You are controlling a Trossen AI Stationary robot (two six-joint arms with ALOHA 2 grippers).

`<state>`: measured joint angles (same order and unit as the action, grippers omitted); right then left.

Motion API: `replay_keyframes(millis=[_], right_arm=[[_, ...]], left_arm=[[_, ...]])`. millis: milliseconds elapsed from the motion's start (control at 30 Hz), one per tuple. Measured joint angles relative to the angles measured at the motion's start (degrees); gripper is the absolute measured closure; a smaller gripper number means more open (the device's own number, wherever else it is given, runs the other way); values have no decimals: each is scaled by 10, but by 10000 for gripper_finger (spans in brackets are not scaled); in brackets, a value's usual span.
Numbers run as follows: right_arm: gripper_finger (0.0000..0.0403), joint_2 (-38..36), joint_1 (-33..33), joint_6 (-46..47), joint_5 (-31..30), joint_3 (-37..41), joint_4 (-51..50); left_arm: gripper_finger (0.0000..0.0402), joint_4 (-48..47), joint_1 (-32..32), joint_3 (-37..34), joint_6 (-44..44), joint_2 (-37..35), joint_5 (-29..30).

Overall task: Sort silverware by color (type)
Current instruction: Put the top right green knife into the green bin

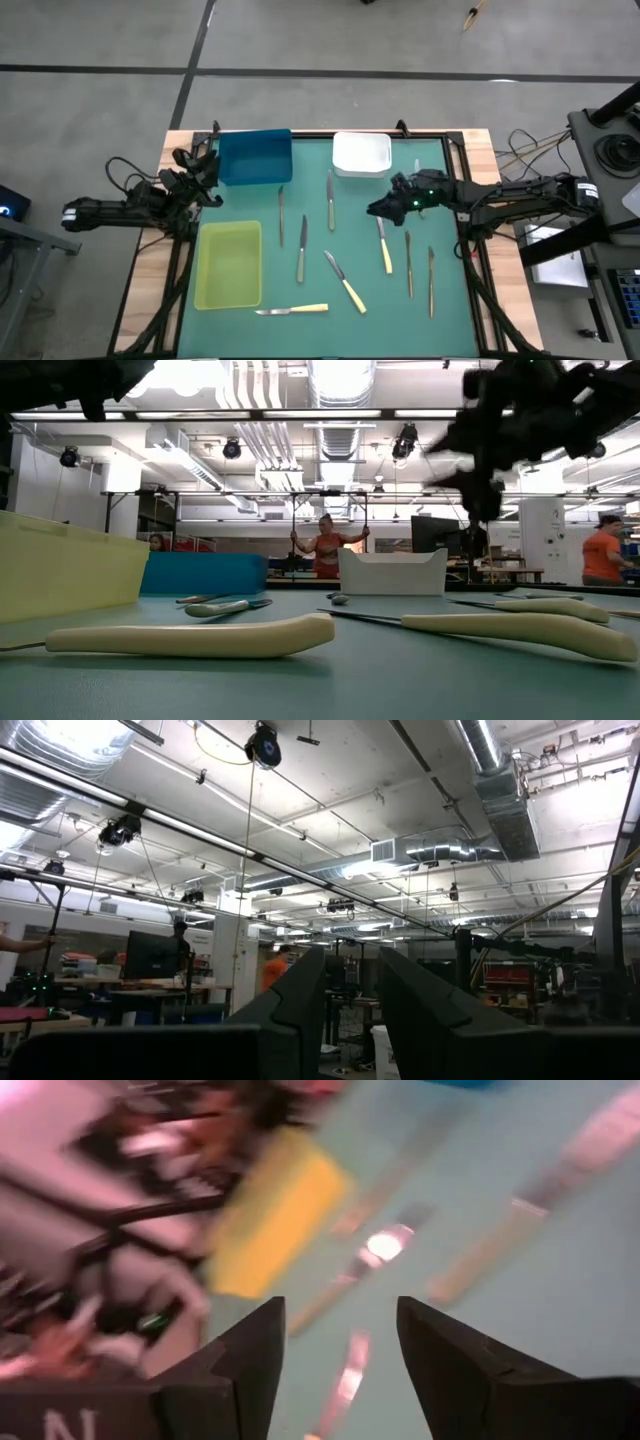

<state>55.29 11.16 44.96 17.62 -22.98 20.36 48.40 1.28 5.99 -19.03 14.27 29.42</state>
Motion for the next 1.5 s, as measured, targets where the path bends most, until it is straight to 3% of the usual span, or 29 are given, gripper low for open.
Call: replay_keyframes(millis=[233,467,733,800,867,933,1100,1167,1233,1333,1500], right_arm=[[255,0,-32,-69,14,0,74],[382,0,-34,-85,-1,0,74],[394,0,-34,-90,-12,0,74],[394,0,-34,-90,-51,0,64],[394,-5,-32,-58,-144,0,11],[394,-10,-26,9,-243,-13,-117],[394,-2,-23,209,-410,-95,-606],[394,4,-26,290,-453,-113,-733],[394,3,-26,302,-454,-117,-763],[394,-1,-25,294,-430,-108,-745],[392,4,-25,305,-440,-80,-701]], left_arm=[[324,0,0,0,0,0,0],[324,0,0,0,0,0,0],[324,0,0,0,0,0,0],[324,0,0,0,0,0,0],[324,0,0,0,0,0,0],[324,0,0,0,0,0,0],[324,0,0,0,0,0,0],[324,0,0,0,0,0,0],[324,0,0,0,0,0,0],[324,0,0,0,0,0,0],[324,0,0,0,0,0,0]])
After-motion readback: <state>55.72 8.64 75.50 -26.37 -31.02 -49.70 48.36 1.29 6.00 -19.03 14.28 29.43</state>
